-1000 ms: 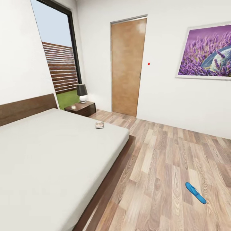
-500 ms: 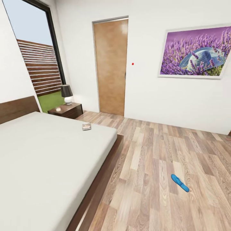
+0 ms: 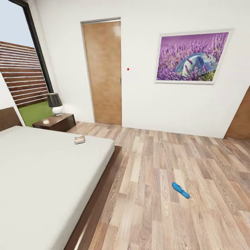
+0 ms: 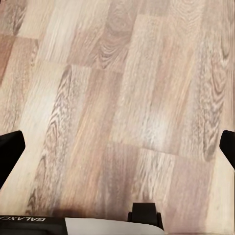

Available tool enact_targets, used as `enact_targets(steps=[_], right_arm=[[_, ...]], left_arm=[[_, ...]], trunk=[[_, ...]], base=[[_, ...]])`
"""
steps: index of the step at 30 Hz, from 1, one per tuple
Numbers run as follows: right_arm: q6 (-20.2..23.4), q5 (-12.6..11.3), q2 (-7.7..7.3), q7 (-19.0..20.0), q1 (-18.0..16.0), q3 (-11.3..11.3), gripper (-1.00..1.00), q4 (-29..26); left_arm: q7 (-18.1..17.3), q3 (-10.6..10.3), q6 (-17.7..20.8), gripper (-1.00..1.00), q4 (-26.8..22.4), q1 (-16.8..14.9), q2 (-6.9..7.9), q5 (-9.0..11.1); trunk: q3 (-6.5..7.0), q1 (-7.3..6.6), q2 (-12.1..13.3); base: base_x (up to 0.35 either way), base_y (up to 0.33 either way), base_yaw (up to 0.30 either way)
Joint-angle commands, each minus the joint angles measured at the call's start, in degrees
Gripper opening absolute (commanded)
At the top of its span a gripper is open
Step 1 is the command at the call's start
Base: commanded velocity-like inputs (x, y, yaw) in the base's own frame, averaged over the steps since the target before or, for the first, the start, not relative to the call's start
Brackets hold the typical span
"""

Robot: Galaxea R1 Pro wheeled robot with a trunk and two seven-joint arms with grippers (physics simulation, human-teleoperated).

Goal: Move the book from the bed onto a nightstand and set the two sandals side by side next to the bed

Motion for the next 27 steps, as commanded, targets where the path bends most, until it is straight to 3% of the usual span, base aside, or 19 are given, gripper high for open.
enact_targets(steps=[1, 27], right_arm=[[-0.05, 0.03, 0.04, 0.47, 0.01, -0.33, 1.0, -0.05], [-0.05, 0.08, 0.04, 0.47, 0.01, -0.4, 1.0, -0.04]], left_arm=[[0.01, 0.16, -0.17, 1.0, 0.02, -0.02, -0.04, -0.03], [0.01, 0.16, -0.15, 1.0, 0.02, -0.02, -0.04, -0.03]], trunk=[[-0.04, 0.0, -0.02], [-0.04, 0.0, -0.02]], base=[[0.0, 0.0, -0.275], [0.0, 0.0, -0.283]])
